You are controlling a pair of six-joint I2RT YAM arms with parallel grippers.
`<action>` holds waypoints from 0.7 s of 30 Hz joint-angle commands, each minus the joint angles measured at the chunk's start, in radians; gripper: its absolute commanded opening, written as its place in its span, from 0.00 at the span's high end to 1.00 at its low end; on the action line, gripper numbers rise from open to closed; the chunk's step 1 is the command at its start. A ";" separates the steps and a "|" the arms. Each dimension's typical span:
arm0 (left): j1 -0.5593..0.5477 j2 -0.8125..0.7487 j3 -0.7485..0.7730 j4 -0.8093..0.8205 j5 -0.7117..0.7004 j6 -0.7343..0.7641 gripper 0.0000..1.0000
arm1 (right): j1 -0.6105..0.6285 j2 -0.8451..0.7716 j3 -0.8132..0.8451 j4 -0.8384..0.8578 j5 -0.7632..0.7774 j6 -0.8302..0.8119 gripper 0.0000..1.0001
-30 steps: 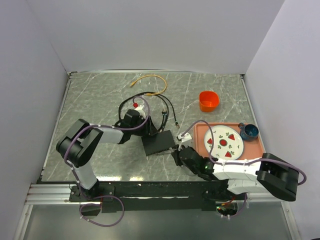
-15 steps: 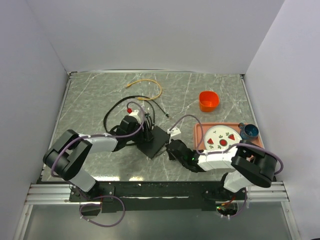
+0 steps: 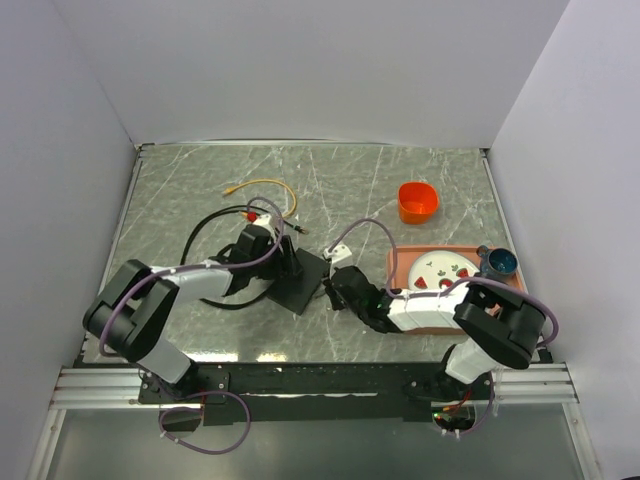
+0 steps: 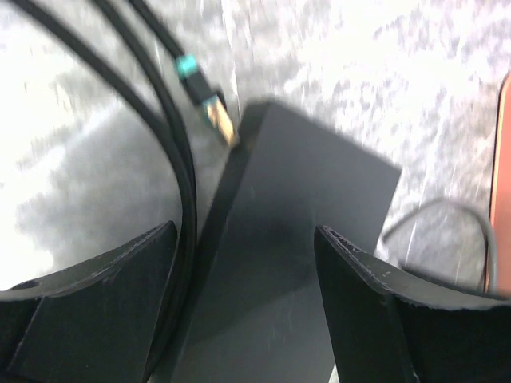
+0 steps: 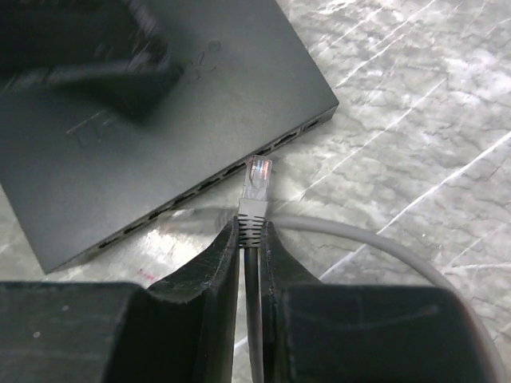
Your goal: Insert the plug into the switch port
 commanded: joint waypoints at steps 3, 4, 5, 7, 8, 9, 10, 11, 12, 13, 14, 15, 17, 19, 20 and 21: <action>0.025 0.138 0.117 -0.132 0.000 0.032 0.23 | 0.002 -0.032 -0.050 0.045 -0.022 0.024 1.00; 0.025 0.154 0.146 -0.137 0.010 0.038 0.23 | 0.002 -0.031 -0.050 0.052 -0.023 0.021 1.00; 0.025 0.178 0.160 -0.151 0.016 0.047 0.24 | 0.002 -0.034 -0.052 0.055 -0.027 0.015 1.00; 0.025 0.194 0.182 -0.160 0.020 0.061 0.24 | 0.002 -0.037 -0.053 0.064 -0.034 0.013 1.00; 0.025 0.204 0.194 -0.164 0.020 0.067 0.24 | 0.002 -0.046 -0.058 0.071 -0.037 0.007 1.00; 0.025 0.207 0.199 -0.168 0.017 0.073 0.24 | 0.003 -0.052 -0.072 0.086 -0.056 0.000 1.00; 0.025 0.212 0.200 -0.172 0.013 0.075 0.24 | 0.005 -0.063 -0.084 0.100 -0.056 -0.007 1.00; 0.025 0.214 0.209 -0.178 0.005 0.075 0.25 | 0.008 -0.092 -0.096 0.123 -0.062 0.002 1.00; 0.025 0.212 0.208 -0.183 -0.001 0.075 0.25 | 0.011 -0.109 -0.124 0.138 -0.076 -0.001 1.00; 0.025 0.207 0.203 -0.186 -0.015 0.072 0.25 | 0.014 -0.127 -0.138 0.146 -0.074 0.002 1.00; 0.025 0.180 0.196 -0.186 -0.025 0.063 0.25 | 0.025 -0.167 -0.150 0.155 -0.076 0.007 1.00; 0.025 0.166 0.185 -0.181 -0.030 0.058 0.23 | 0.029 -0.190 -0.174 0.161 -0.080 0.003 1.00; 0.025 0.123 0.170 -0.186 -0.049 0.054 0.22 | 0.052 -0.248 -0.193 0.167 -0.065 -0.002 1.00; 0.025 0.106 0.164 -0.224 -0.059 0.052 0.18 | 0.071 -0.279 -0.205 0.157 -0.063 -0.014 1.00; 0.025 0.091 0.162 -0.232 -0.059 0.047 0.13 | 0.079 -0.295 -0.207 0.154 -0.065 -0.030 1.00; 0.025 0.085 0.157 -0.237 -0.059 0.046 0.07 | 0.094 -0.295 -0.202 0.141 -0.068 -0.037 1.00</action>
